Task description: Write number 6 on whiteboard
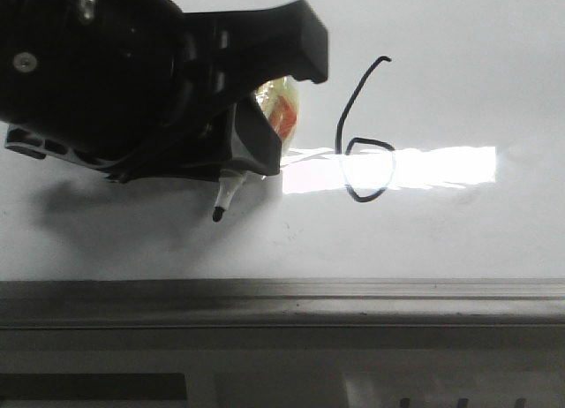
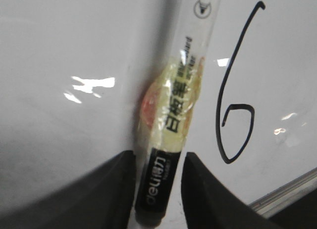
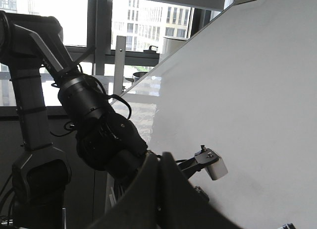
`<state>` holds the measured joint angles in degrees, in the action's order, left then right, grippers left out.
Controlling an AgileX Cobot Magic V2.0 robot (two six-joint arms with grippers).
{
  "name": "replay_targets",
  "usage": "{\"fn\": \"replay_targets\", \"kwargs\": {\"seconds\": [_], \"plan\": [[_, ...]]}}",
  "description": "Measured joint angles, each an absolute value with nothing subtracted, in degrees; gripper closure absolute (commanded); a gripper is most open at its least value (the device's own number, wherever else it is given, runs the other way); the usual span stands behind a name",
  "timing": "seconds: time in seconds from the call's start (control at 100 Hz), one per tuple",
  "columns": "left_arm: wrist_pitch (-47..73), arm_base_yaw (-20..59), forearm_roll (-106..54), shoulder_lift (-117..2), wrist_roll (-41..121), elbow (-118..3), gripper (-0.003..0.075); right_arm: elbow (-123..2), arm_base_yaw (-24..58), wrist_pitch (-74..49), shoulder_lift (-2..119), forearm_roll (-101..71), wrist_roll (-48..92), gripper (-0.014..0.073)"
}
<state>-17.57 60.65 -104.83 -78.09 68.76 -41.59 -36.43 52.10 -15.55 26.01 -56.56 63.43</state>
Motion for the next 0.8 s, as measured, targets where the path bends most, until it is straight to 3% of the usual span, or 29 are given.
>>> {"fn": "replay_targets", "kwargs": {"seconds": [0.11, 0.17, 0.39, 0.53, 0.77, 0.8], "plan": [[-16.7, 60.9, -104.8, -78.1, 68.8, -42.4, 0.0195, -36.4, 52.1, -15.6, 26.0, -56.6, 63.4, 0.0654], [-16.0, 61.1, -105.0, -78.2, 68.8, -43.3, 0.0129, -36.4, 52.1, -15.6, 26.0, -56.6, 63.4, 0.0654], [-16.1, 61.1, -102.5, -76.7, 68.8, -45.1, 0.0150, -36.4, 52.1, -15.6, 26.0, -56.6, 63.4, 0.0654], [-20.1, 62.5, -100.7, -73.1, 68.8, -45.0, 0.0273, -36.4, 52.1, -15.6, 26.0, -56.6, 63.4, 0.0654], [-20.9, 66.4, -99.7, -61.4, 73.7, -45.0, 0.0724, -36.4, 52.1, -15.2, 25.4, -52.6, 63.4, 0.0654], [-21.0, 66.9, -99.6, -59.7, 75.6, -44.9, 0.0738, -36.4, 52.1, -15.2, 25.0, -51.3, 63.4, 0.0654]]}}
